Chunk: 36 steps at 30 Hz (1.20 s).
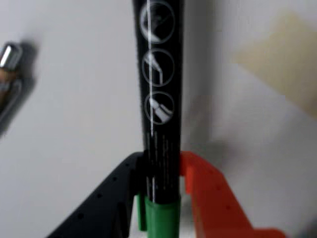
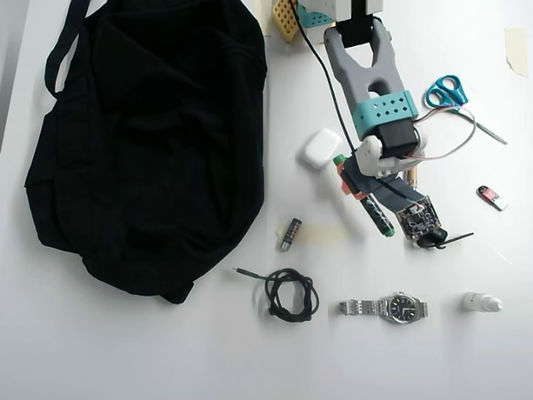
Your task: Put the whiteboard marker into the black bag
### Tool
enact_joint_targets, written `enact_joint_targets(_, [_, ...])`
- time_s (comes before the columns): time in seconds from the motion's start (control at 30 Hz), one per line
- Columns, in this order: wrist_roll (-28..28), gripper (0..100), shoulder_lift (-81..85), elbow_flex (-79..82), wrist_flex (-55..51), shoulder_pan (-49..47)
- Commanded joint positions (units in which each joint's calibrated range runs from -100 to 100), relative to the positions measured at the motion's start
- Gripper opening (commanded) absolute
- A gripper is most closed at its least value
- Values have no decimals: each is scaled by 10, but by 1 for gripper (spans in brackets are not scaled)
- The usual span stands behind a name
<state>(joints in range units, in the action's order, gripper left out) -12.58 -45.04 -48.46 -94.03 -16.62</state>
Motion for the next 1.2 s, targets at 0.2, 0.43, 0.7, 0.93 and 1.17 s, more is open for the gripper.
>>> enact_joint_targets(0.2, [25, 2, 201, -22, -56, 130])
enact_joint_targets(0.43, [15, 2, 344, 159, -56, 263])
enact_joint_targets(0.7, [7, 3, 499, 408, -43, 335])
enact_joint_targets(0.93, [12, 4, 581, 530, -40, 351])
enact_joint_targets(1.17, [12, 4, 602, 560, -40, 348])
